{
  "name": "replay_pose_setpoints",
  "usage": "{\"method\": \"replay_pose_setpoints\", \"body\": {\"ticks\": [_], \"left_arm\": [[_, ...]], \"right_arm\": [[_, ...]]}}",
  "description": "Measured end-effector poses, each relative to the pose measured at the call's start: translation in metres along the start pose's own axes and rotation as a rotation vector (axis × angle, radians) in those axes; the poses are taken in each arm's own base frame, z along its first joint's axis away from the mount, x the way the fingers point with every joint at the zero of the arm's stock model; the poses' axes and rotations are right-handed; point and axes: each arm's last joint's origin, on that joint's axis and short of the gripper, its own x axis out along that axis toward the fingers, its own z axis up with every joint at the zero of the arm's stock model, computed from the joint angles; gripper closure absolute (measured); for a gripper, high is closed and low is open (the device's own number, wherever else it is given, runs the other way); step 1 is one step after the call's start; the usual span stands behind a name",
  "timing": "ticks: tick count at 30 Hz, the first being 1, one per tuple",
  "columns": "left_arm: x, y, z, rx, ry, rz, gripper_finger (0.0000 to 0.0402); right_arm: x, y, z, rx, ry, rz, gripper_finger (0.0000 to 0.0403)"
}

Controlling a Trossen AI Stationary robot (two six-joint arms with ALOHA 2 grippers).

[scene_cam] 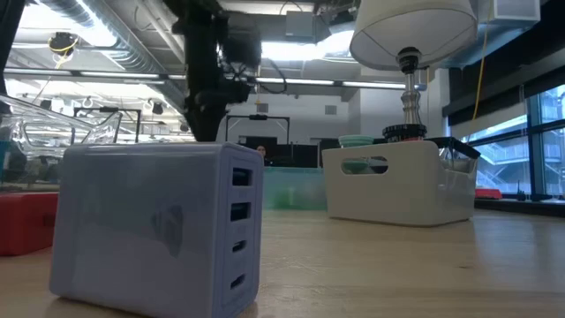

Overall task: Pick & Place Office items
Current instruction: Put the top red charger adapter into the green bin

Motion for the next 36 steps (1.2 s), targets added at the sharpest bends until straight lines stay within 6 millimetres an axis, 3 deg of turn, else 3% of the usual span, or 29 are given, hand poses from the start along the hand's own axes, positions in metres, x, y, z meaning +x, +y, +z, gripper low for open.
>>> {"method": "replay_pose_setpoints", "body": {"ticks": [8, 21, 26, 33, 36], "left_arm": [[0.031, -0.001, -0.017, 0.066, 0.036, 0.033, 0.0127], [0.071, 0.006, -0.033, -0.027, -0.008, 0.006, 0.0133], [0.073, 0.009, -0.034, -0.084, -0.010, 0.012, 0.0172], [0.070, 0.008, -0.033, -0.156, -0.017, -0.006, 0.0282], [0.061, 0.010, -0.033, -0.179, -0.038, -0.021, 0.0283]], "right_arm": [[0.000, 0.000, 0.000, -0.007, 0.001, -0.001, 0.0092], [0.010, -0.009, 0.004, 0.008, 0.025, -0.032, 0.0092], [0.012, -0.011, 0.005, 0.012, 0.031, -0.040, 0.0092], [0.014, -0.012, 0.005, 0.018, 0.035, -0.045, 0.0092], [0.014, -0.012, 0.005, 0.018, 0.035, -0.045, 0.0092]]}}
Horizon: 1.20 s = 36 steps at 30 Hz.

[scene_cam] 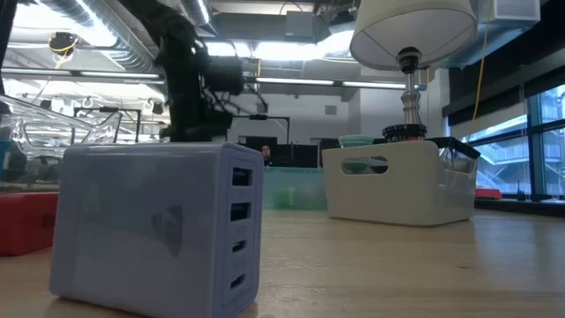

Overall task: Pick & Place Office items
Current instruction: Put the top red charger adapter into the green bin

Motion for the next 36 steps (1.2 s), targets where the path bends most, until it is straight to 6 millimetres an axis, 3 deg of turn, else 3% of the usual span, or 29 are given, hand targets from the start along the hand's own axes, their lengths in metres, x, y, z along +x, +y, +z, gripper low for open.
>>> {"method": "replay_pose_setpoints", "body": {"ticks": [5, 9, 13, 21, 27, 36], "left_arm": [[-0.050, 0.008, 0.010, -0.048, -0.168, -0.029, 0.0283], [-0.098, 0.011, 0.016, -0.083, -0.400, -0.092, 0.0283], [-0.113, -0.004, 0.017, -0.038, -0.506, -0.232, 0.0283], [-0.080, -0.052, 0.024, 0.099, -0.463, -0.268, 0.0283], [-0.043, -0.060, 0.036, 0.119, -0.364, -0.287, 0.0283], [-0.019, -0.070, 0.050, 0.215, -0.191, -0.255, 0.0283]], "right_arm": [[0.000, 0.000, 0.000, -0.001, 0.000, 0.000, 0.0092], [0.000, 0.000, 0.000, -0.005, 0.000, -0.001, 0.0092], [0.000, 0.000, 0.000, -0.004, -0.006, -0.006, 0.0092], [0.000, 0.000, 0.001, 0.004, -0.012, -0.003, 0.0092], [0.000, 0.001, 0.002, 0.013, -0.017, 0.004, 0.0092], [0.000, 0.001, 0.002, 0.016, -0.016, 0.004, 0.0092]]}}
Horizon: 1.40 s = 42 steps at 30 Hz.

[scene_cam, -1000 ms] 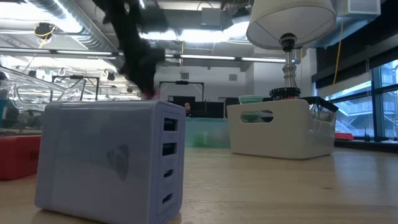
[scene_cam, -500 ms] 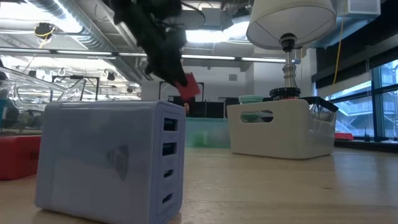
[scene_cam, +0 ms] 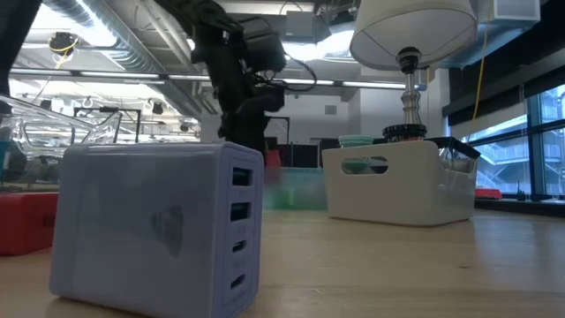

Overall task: Pick & Place Office items
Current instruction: Put the top red charger adapter into the green bin, then put the red digital clock into the transparent bin

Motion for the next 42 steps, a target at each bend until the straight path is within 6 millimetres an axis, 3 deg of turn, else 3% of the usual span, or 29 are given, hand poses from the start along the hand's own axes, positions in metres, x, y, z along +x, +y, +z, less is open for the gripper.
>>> {"method": "replay_pose_setpoints", "body": {"ticks": [7, 15, 24, 42], "left_arm": [[0.0114, 0.0013, 0.0016, 0.036, 0.057, 0.010, 0.0283], [0.0112, 0.0020, 0.0006, 0.087, 0.064, 0.009, 0.0259], [0.0109, 0.0027, -0.0041, 0.093, 0.112, 0.012, 0.0274], [0.0069, 0.0030, -0.0037, 0.085, 0.102, 0.021, 0.0247]], "right_arm": [[0.0000, -0.0001, 0.0000, 0.001, 0.000, 0.000, 0.0092], [0.0000, 0.0000, 0.0000, 0.002, 0.000, 0.001, 0.0092], [0.0000, 0.0001, 0.0001, 0.003, -0.001, 0.001, 0.0092], [0.0000, 0.0002, 0.0003, 0.004, -0.001, 0.002, 0.0092]]}}
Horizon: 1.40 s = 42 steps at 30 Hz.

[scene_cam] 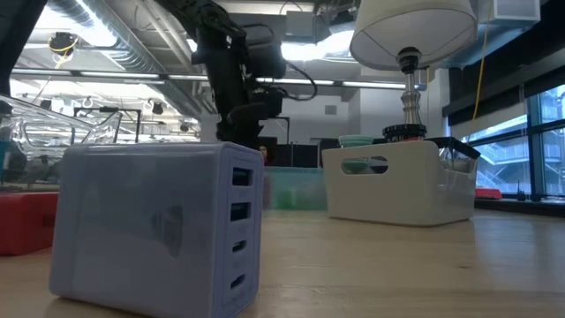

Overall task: Pick & Place Office items
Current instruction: Put the red digital clock into the transparent bin

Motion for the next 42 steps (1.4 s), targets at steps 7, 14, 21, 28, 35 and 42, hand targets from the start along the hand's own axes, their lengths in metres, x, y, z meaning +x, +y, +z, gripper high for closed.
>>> {"method": "replay_pose_setpoints", "body": {"ticks": [7, 14, 21, 28, 35, 42], "left_arm": [[-0.051, -0.001, 0.011, 0.002, -0.027, 0.003, 0.0247], [-0.092, -0.020, 0.007, -0.070, -0.082, -0.098, 0.0248], [-0.099, -0.080, -0.011, -0.013, -0.023, -0.179, 0.0254], [-0.108, -0.140, -0.037, 0.050, -0.010, -0.188, 0.0240], [-0.113, -0.174, -0.058, 0.017, 0.011, -0.194, 0.0192], [-0.094, -0.187, -0.066, -0.083, 0.034, -0.071, 0.0152]], "right_arm": [[0.000, 0.000, 0.000, 0.000, 0.002, 0.003, 0.0092], [0.000, 0.001, 0.000, 0.005, 0.014, 0.023, 0.0092], [0.000, 0.002, -0.001, 0.036, 0.033, 0.054, 0.0092], [0.000, 0.002, -0.001, 0.083, 0.034, 0.054, 0.0092], [0.000, 0.002, 0.000, 0.092, 0.031, 0.056, 0.0092], [0.000, 0.003, 0.001, 0.108, 0.018, 0.064, 0.0092]]}}
